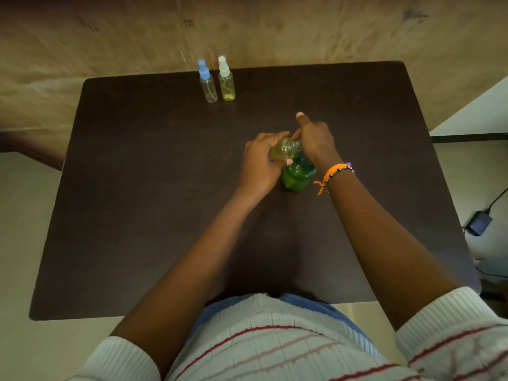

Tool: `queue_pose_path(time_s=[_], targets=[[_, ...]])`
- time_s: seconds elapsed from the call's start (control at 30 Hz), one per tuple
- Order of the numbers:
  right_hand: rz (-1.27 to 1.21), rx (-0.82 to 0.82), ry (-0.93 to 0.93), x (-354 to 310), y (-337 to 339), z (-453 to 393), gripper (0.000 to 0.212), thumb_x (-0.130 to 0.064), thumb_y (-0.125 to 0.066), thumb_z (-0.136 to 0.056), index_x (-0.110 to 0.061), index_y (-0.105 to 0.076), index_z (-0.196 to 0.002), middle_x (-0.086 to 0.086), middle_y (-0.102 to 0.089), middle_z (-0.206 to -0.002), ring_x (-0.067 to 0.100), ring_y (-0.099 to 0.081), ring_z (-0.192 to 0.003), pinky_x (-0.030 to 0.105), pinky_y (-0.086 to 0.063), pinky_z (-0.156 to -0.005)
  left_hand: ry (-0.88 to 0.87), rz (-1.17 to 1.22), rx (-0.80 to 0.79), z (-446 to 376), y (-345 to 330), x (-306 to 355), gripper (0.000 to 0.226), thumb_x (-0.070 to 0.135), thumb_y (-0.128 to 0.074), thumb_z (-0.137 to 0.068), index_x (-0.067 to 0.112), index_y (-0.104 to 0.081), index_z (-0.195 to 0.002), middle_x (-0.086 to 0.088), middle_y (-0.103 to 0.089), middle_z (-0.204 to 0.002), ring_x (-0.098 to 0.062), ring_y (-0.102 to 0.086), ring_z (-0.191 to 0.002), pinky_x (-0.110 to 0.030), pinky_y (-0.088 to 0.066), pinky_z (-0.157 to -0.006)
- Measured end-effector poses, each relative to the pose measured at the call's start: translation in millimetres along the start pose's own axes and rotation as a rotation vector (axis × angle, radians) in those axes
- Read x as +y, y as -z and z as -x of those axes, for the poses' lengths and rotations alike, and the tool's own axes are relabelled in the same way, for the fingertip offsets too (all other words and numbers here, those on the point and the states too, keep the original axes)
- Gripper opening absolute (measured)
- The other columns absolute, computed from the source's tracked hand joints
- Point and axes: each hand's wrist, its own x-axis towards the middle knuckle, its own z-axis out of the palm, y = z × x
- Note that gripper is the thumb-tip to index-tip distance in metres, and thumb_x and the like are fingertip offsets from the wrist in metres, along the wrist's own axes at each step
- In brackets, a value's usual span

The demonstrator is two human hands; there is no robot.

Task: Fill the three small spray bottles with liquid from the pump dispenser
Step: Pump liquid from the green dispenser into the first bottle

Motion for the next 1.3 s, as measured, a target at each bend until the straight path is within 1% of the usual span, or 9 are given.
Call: queue_pose_path(time_s=[0.07, 0.2, 0.37, 0.43, 0.53, 0.7, 0.97, 1.17, 1.3], targets=[[0.02, 0.003, 0.0, 2, 0, 0, 0.065, -0.061, -0.035, -0.088, -0.011, -0.069, -0.11, 0.012, -0.067, -0.117, 0.032, -0.057, -0.113, 0.043, -0.042, -0.102, -0.01, -0.008, 0.0, 2, -1, -1, 0.054, 0.005, -0.073, -0.068, 0.012, -0.061, -0.12, -0.006, -0.061, -0.114, -0.025, -0.056, -0.108, -0.043, -0.042, -0.1], [0.043, -0.009, 0.014, -1, 1, 3, 0.065, -0.062, -0.034, -0.088, -0.012, -0.071, -0.108, 0.013, -0.066, -0.12, 0.033, -0.056, -0.115, 0.044, -0.042, -0.103, -0.004, -0.003, -0.012, 3, 0, 1, 0.053, 0.004, -0.073, -0.07, 0.011, -0.06, -0.121, -0.007, -0.06, -0.114, -0.023, -0.056, -0.109, -0.038, -0.042, -0.102], [0.07, -0.032, -0.007, -15, 4, 7, 0.088, -0.071, -0.026, -0.071, -0.011, -0.067, -0.12, 0.015, -0.062, -0.127, 0.035, -0.051, -0.123, 0.046, -0.039, -0.107, -0.014, -0.014, -0.013, 0, 6, 11, 0.052, 0.003, -0.072, -0.071, 0.011, -0.06, -0.121, -0.006, -0.06, -0.117, -0.014, -0.054, -0.107, -0.014, -0.035, -0.091], [0.05, -0.025, -0.004, -12, 3, 8, 0.083, -0.071, -0.029, -0.075, -0.011, -0.067, -0.118, 0.014, -0.063, -0.126, 0.035, -0.053, -0.121, 0.046, -0.04, -0.106, -0.012, -0.015, -0.015, 0, 8, 11, 0.052, 0.003, -0.072, -0.071, 0.011, -0.06, -0.121, -0.004, -0.06, -0.116, -0.011, -0.053, -0.105, -0.013, -0.035, -0.089], [0.029, 0.003, 0.013, -4, 1, 8, 0.071, -0.067, -0.034, -0.084, -0.011, -0.069, -0.112, 0.014, -0.065, -0.122, 0.033, -0.056, -0.116, 0.045, -0.041, -0.104, -0.013, -0.035, -0.025, 1, 5, 9, 0.053, 0.003, -0.073, -0.07, 0.011, -0.06, -0.121, -0.007, -0.06, -0.116, -0.016, -0.056, -0.106, -0.018, -0.038, -0.092], [0.05, 0.023, 0.036, -2, -1, 10, 0.077, -0.07, -0.031, -0.079, -0.012, -0.069, -0.112, 0.015, -0.065, -0.123, 0.035, -0.055, -0.118, 0.046, -0.041, -0.105, -0.017, -0.048, -0.027, 1, 4, 6, 0.054, 0.002, -0.073, -0.069, 0.01, -0.06, -0.121, -0.008, -0.06, -0.116, -0.021, -0.056, -0.109, -0.021, -0.038, -0.094], [0.113, 0.063, 0.052, -4, 2, 7, 0.069, -0.065, -0.031, -0.091, -0.012, -0.067, -0.117, 0.015, -0.06, -0.13, 0.035, -0.049, -0.125, 0.049, -0.036, -0.108, -0.008, -0.049, -0.029, 1, 7, 10, 0.053, 0.004, -0.072, -0.072, 0.01, -0.058, -0.123, -0.007, -0.059, -0.12, -0.015, -0.053, -0.11, -0.013, -0.033, -0.091], [0.062, 0.06, 0.03, 0, 1, 6, 0.065, -0.063, -0.035, -0.092, -0.011, -0.065, -0.116, 0.013, -0.061, -0.128, 0.033, -0.051, -0.123, 0.048, -0.037, -0.107, -0.011, -0.042, -0.035, 3, 4, 8, 0.052, 0.004, -0.072, -0.071, 0.009, -0.059, -0.122, -0.01, -0.06, -0.118, -0.023, -0.054, -0.112, -0.037, -0.038, -0.104], [0.05, 0.035, 0.039, -2, 1, 6, 0.065, -0.063, -0.034, -0.093, -0.011, -0.064, -0.117, 0.015, -0.059, -0.13, 0.035, -0.049, -0.126, 0.048, -0.036, -0.108, -0.01, -0.047, -0.04, 2, 6, 7, 0.052, 0.004, -0.072, -0.072, 0.01, -0.059, -0.122, -0.009, -0.059, -0.119, -0.023, -0.054, -0.113, -0.029, -0.038, -0.101]])
